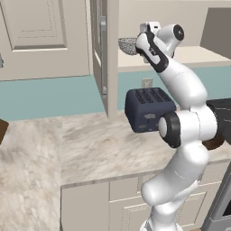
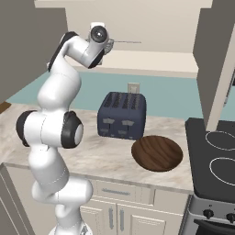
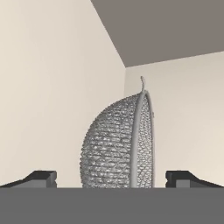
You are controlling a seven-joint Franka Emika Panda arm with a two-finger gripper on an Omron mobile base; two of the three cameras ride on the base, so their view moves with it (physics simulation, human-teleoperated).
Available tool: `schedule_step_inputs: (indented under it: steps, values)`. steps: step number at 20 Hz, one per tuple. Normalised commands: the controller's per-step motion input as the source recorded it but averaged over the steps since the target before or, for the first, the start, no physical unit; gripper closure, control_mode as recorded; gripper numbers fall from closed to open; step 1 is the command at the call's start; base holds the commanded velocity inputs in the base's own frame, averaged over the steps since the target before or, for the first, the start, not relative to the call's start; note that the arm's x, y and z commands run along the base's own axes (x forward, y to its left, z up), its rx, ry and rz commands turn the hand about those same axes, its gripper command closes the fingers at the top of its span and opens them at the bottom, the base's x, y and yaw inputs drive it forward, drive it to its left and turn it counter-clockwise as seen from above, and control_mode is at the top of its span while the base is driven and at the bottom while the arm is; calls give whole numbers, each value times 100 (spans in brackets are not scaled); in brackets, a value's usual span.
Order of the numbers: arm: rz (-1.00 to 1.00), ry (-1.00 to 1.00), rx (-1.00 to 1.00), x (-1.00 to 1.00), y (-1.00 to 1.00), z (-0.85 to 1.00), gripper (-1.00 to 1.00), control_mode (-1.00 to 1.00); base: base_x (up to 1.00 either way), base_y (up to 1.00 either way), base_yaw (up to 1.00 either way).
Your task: Open the cabinet and setup a tea strainer by placing it in the bowl upright.
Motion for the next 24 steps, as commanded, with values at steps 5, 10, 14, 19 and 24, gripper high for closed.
schedule_step_inputs:
  steps: [5,10,14,19,24]
  values:
    - [0,0,0,12,0,0,-100,-100,0,0,0]
    - [0,0,0,24,0,0,-100,-100,0,0,0]
    - [0,1,0,27,0,0,-100,-100,0,0,0]
    - [0,2,0,27,0,0,-100,-100,0,0,0]
    - [0,1,0,17,1,0,100,-100,0,0,0]
